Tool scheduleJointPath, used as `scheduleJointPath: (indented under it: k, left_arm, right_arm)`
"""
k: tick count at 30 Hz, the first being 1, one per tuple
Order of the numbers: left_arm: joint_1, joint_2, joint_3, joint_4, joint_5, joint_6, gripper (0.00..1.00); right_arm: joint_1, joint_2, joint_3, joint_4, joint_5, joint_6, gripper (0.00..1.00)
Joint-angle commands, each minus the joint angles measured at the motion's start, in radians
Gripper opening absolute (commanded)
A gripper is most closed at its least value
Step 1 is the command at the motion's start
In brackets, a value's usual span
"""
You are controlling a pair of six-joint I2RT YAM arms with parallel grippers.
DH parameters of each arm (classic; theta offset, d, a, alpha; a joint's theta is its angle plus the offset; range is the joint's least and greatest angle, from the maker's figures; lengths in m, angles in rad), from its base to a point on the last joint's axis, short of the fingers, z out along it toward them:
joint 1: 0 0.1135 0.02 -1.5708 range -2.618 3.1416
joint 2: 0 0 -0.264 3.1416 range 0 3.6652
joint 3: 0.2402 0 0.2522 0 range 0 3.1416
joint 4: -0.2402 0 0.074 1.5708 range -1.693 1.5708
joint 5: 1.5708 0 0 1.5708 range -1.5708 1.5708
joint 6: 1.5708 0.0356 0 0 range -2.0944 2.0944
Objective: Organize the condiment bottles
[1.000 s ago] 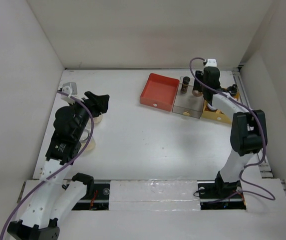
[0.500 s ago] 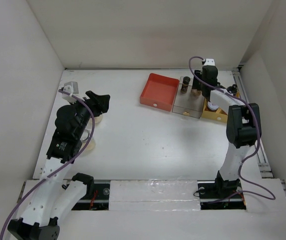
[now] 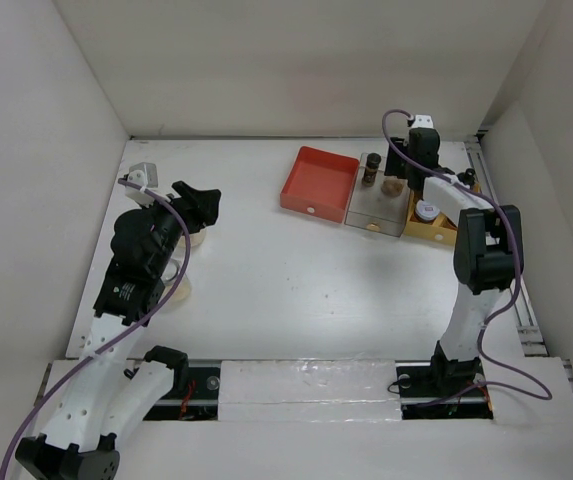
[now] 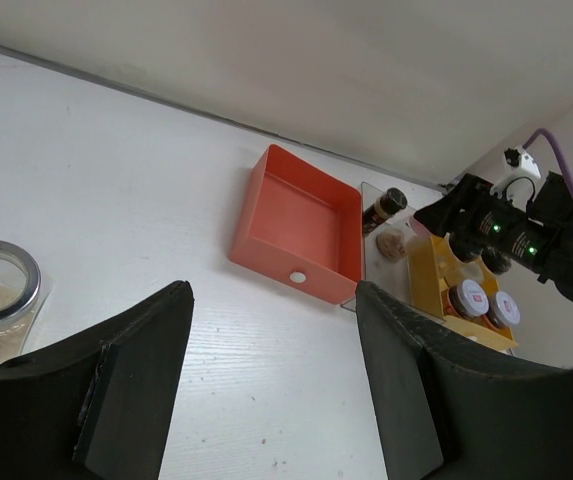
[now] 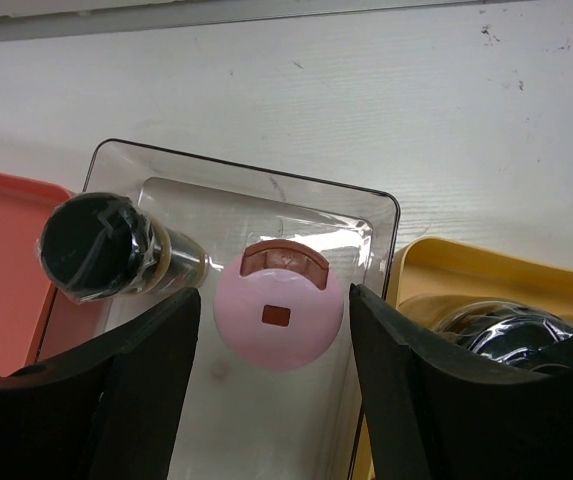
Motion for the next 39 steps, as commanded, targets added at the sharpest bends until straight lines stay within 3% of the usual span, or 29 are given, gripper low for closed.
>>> scheduleJointPath:
  k: [1, 7, 12, 16, 17, 20, 22, 23, 24, 28, 31, 37, 39]
  left_arm:
    - [0.006, -0.003, 0.002, 0.034, 0.012, 0.003, 0.61]
    - [0.006, -0.012, 0.002, 0.034, 0.012, 0.003, 0.61]
    - [0.006, -0.037, 0.012, 0.021, -0.051, 0.003, 0.61]
    - [0.006, -0.097, 0.003, 0.012, -0.132, 0.003, 0.60]
    - [0.006, -0.107, 0.002, 0.011, -0.148, -0.006, 0.60]
    - [0.015, -0.143, 0.002, 0.001, -0.206, -0.006, 0.60]
    - [0.015, -0.169, 0.012, -0.011, -0.262, -0.024, 0.60]
    - [0.024, -0.180, 0.012, -0.012, -0.279, -0.024, 0.60]
    - [0.024, -0.189, 0.012, -0.012, -0.290, -0.033, 0.60]
    - [0.024, -0.210, 0.012, -0.012, -0.320, -0.033, 0.61]
    - [0.024, -0.210, 0.021, -0.012, -0.310, -0.033, 0.61]
    - [0.024, -0.201, 0.030, -0.002, -0.241, -0.033, 0.61]
    - [0.024, -0.201, 0.030, -0.002, -0.229, -0.033, 0.61]
  right_arm:
    - [-0.004, -0.042, 0.034, 0.012, -0.018, 0.006, 0.67]
    - [0.019, -0.192, -0.007, 0.012, -0.029, -0.028, 0.67]
    - [0.170, -0.340, -0.050, 0.068, -0.061, -0.125, 0.64]
    - [0.336, -0.328, -0.045, 0.101, -0.303, -0.160, 0.37]
    - [0.373, -0.288, -0.034, 0.101, -0.349, -0.171, 0.26]
    - [0.523, -0.204, 0.035, 0.126, -0.498, -0.171, 0.22]
    - [0.619, -0.113, 0.077, 0.138, -0.561, -0.171, 0.32]
    - [0.647, -0.081, 0.132, 0.138, -0.579, -0.171, 0.40]
    - [0.675, -0.015, 0.161, 0.138, -0.593, -0.171, 0.54]
    - [0.764, 0.149, 0.339, 0.105, -0.627, -0.195, 0.82]
    - [0.798, 0.275, 0.496, 0.051, -0.601, -0.206, 0.90]
    - [0.842, 0.533, 0.913, -0.136, -0.446, -0.206, 0.95]
    - [0.853, 0.608, 0.980, -0.159, -0.402, -0.206, 0.97]
